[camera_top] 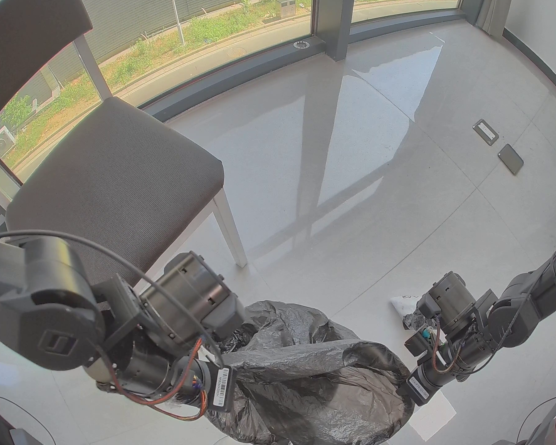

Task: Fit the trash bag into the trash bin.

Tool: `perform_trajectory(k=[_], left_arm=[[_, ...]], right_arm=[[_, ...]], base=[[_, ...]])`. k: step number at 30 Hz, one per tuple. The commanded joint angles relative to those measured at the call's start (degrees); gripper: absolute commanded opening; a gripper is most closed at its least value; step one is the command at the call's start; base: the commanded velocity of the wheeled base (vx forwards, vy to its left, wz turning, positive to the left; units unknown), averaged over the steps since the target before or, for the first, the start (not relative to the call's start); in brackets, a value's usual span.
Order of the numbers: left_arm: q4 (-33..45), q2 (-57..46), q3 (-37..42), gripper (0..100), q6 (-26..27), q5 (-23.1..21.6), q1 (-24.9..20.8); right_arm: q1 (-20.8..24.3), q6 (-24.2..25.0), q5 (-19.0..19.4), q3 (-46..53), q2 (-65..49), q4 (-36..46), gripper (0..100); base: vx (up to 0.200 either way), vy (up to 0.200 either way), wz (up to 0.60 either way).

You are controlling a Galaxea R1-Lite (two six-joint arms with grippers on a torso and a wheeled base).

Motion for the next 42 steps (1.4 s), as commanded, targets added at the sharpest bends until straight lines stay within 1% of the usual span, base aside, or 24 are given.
perform_trajectory(k=[1, 5, 7, 8, 11, 12, 13, 17, 22, 24, 25, 29, 33, 35, 37, 39, 42], left_arm=[[-1.58, 6.60, -2.18, 0, 0.53, -0.32, 2.29], [-1.84, 11.17, -6.48, 0, 0.53, -0.40, 3.88], [-1.84, 11.70, -6.92, 0, 0.53, -0.40, 4.14], [-1.84, 13.90, -8.50, 0, 0.53, -0.58, 5.46], [-1.93, 15.57, -10.09, 0, 0.44, -0.58, 7.39], [-1.93, 15.57, -10.09, 0, 0.44, -0.58, 7.39], [-1.93, 16.36, -10.79, 0, 0.35, -0.58, 8.45], [-1.84, 16.62, -11.32, 0, 0.09, -0.49, 9.94], [-1.40, 14.60, -9.65, 0, 0.00, -0.40, 11.26], [-1.84, 12.84, -6.31, 0, 0.00, -0.05, 12.75], [-1.84, 12.67, -6.04, 0, 0.00, -0.05, 12.84], [-1.84, 9.85, -0.51, 0, 0.00, 0.03, 14.86], [-1.93, 8.80, 2.39, 0, -0.09, -0.14, 15.65], [-1.93, 8.54, 2.57, 0, -0.18, -0.32, 15.30], [-2.11, 9.24, 2.39, 0, -0.18, -0.40, 14.86], [-2.81, 10.47, 2.04, 0, -0.18, -0.40, 14.78], [-5.27, 13.11, 0.64, 0, -0.18, -0.67, 14.34]], right_arm=[[-2.04, -0.24, -0.57, -0.23, 0.78, 1.89, 0], [-4.50, -0.59, -0.57, -0.40, 0.16, 5.14, 0], [-4.67, -0.68, -0.57, -0.40, -0.10, 5.40, 0], [-5.46, -0.94, -0.57, -0.67, -1.24, 6.54, 0], [-6.08, -0.94, -0.57, -2.07, -2.39, 8.65, 0], [-6.08, -0.94, -0.57, -2.07, -2.39, 8.65, 0], [-6.34, -0.94, -0.57, -3.04, -2.91, 10.24, 0], [-6.52, -0.94, -0.57, -5.77, -2.82, 12.26, 0], [-6.52, -0.41, -0.49, -9.81, -2.21, 12.35, 0], [-6.52, -0.32, -0.40, -12.71, -1.07, 12.35, 0], [-6.52, -0.32, -0.40, -13.06, -0.80, 12.35, 0], [-6.43, -0.06, -0.31, -17.72, 2.54, 12.26, 0], [-5.90, 0.03, -0.40, -18.69, 3.15, 13.22, 0], [-5.64, 0.03, -0.40, -18.16, 2.80, 16.39, 0], [-5.73, -0.59, -0.40, -17.98, 1.04, 22.54, 0], [-6.08, -0.68, -0.14, -18.25, 0.25, 26.50, 0], [-6.26, -0.68, 0.04, -17.98, -1.42, 30.01, 0]], base=[[0.000, 0.000, 0.00], [0.000, 0.000, 0.00], [0.000, 0.000, 0.00], [0.000, 0.000, 0.00], [0.000, 0.000, 0.00], [0.000, 0.000, 0.00], [0.000, 0.000, 0.00], [0.000, 0.000, 0.00], [0.000, 0.000, 0.00], [0.000, 0.000, 0.00], [0.000, 0.000, 0.00], [0.000, 0.000, 0.00], [0.000, 0.000, 0.00], [0.000, 0.000, 0.00], [0.000, 0.000, 0.00], [0.000, 0.000, 0.00], [0.000, 0.000, 0.00]])
